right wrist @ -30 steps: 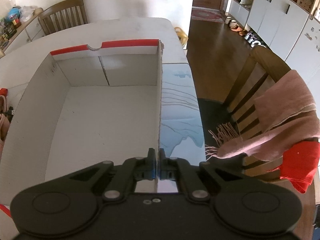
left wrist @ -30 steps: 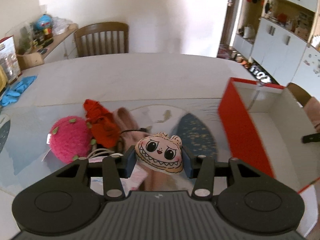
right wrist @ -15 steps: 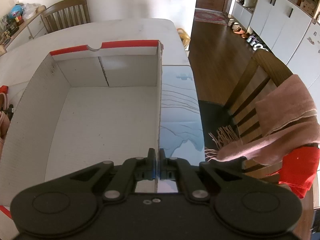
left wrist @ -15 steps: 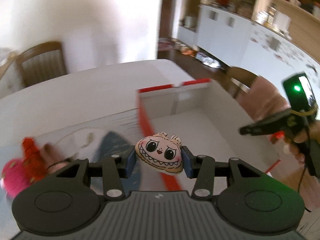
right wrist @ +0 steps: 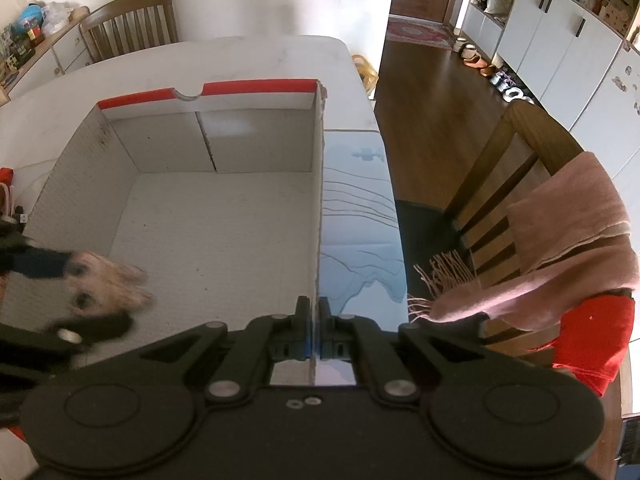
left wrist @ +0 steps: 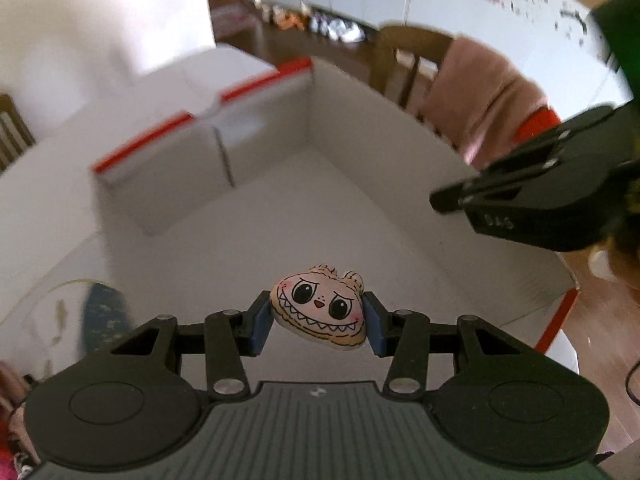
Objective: Organize objects
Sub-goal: 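Carry the plush into the red box and open the left gripper, then return the left gripper to the pile above the blue toothbrush box, then grasp the blue toothbrush box with the left gripper and lift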
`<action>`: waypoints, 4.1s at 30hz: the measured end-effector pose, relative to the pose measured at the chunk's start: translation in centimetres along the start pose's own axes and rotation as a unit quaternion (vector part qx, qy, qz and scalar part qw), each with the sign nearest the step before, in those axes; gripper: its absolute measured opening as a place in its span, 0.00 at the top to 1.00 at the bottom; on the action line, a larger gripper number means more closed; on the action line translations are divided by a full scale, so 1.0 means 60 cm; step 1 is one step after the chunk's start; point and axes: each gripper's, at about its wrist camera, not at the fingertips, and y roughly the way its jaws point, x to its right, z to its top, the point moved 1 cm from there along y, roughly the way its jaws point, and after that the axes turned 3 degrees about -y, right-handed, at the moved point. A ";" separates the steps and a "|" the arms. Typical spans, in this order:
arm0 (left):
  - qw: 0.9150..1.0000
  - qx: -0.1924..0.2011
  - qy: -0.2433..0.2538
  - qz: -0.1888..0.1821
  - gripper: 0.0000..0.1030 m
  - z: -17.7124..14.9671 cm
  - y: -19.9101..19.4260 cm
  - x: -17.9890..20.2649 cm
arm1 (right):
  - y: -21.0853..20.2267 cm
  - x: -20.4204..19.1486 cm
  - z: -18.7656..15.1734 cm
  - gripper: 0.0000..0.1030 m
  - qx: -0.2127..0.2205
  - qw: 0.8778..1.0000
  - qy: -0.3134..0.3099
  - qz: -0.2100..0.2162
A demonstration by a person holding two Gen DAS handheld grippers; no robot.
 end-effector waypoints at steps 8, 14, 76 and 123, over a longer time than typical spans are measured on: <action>0.997 -0.072 0.029 0.006 0.55 0.013 0.077 0.025 | 0.000 -0.002 0.000 0.99 -0.001 1.000 0.001 -0.001; 0.994 -0.100 0.028 0.015 0.55 0.011 0.100 0.026 | -0.001 -0.001 0.000 0.99 -0.002 1.000 0.000 -0.001; 0.966 0.026 -0.212 0.146 0.15 -0.268 -0.241 -0.341 | 0.001 -0.001 0.011 0.99 -0.029 1.000 0.002 -0.001; 0.992 -0.066 -0.076 0.074 0.41 -0.453 -0.156 -0.384 | 0.006 -0.020 0.016 0.96 -0.042 0.998 -0.010 -0.038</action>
